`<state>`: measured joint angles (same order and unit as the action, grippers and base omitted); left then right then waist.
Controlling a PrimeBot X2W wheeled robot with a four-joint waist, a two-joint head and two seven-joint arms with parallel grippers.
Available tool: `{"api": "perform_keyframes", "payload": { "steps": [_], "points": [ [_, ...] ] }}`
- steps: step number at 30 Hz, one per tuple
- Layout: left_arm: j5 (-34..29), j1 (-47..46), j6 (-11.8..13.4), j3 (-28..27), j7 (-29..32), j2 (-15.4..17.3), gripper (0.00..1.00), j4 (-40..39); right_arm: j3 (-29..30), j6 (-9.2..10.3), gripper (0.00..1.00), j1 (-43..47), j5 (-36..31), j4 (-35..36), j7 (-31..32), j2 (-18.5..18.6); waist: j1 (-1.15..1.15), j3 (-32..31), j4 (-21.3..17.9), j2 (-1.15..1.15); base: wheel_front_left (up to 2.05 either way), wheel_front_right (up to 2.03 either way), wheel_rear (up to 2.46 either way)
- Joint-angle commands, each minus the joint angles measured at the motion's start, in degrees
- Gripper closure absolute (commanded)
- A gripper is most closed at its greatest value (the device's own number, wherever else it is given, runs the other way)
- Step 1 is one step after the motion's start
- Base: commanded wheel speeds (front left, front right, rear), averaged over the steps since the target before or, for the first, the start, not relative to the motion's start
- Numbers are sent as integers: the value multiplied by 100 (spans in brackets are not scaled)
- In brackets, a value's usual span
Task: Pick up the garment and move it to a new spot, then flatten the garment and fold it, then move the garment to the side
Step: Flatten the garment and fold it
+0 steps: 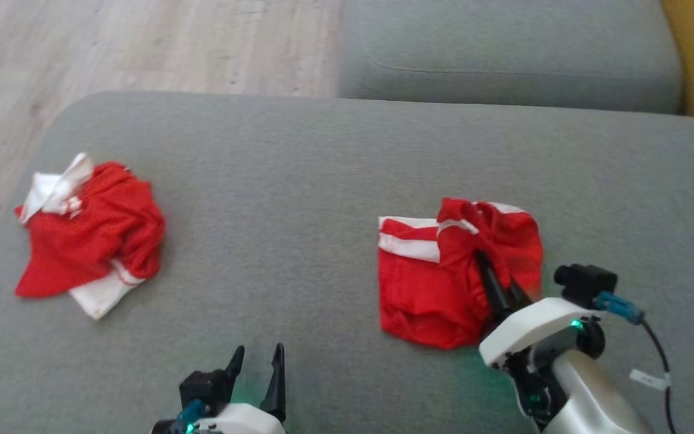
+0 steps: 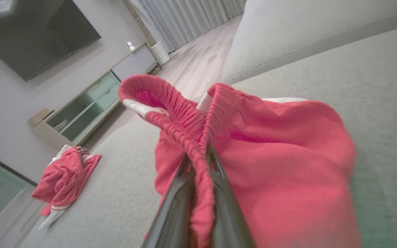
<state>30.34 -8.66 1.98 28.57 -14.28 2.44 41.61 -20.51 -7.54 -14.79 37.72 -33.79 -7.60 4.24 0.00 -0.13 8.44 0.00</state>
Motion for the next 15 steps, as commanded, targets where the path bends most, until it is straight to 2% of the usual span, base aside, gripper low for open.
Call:
{"api": "perform_keyframes", "payload": {
  "steps": [1, 3, 4, 5, 11, 15],
  "points": [
    [30, -110, 17, -117, -72, 43, 0, -103, -171, 5, 100, -284, -78, 123, -14, -79, 0, -5, 184, 0, 0, 0, 0],
    [17, -125, 18, -105, -72, 43, 0, -80, -243, 5, 100, -366, -219, -89, 10, -101, 0, -5, 327, 0, 0, 0, 0],
    [11, -133, 15, -101, -72, 43, 0, -64, -281, 5, 70, -412, -294, -192, 3, -110, 0, 0, 386, 0, 0, 0, 0],
    [4, -142, 10, -103, -72, 43, 0, -46, -324, 5, 0, -451, -343, -285, 4, -119, 0, 6, 432, 0, 0, 0, 0],
    [-85, -150, 20, -293, -72, 43, 0, 5, -753, 5, 0, -558, -92, -249, -397, -133, 0, -19, 430, 0, 0, 0, 0],
    [-234, -122, 33, -522, -72, 44, 0, -151, -661, 5, 0, -570, -458, -256, -668, -128, 0, -73, 229, 0, 0, 0, 0]
  ]
}}
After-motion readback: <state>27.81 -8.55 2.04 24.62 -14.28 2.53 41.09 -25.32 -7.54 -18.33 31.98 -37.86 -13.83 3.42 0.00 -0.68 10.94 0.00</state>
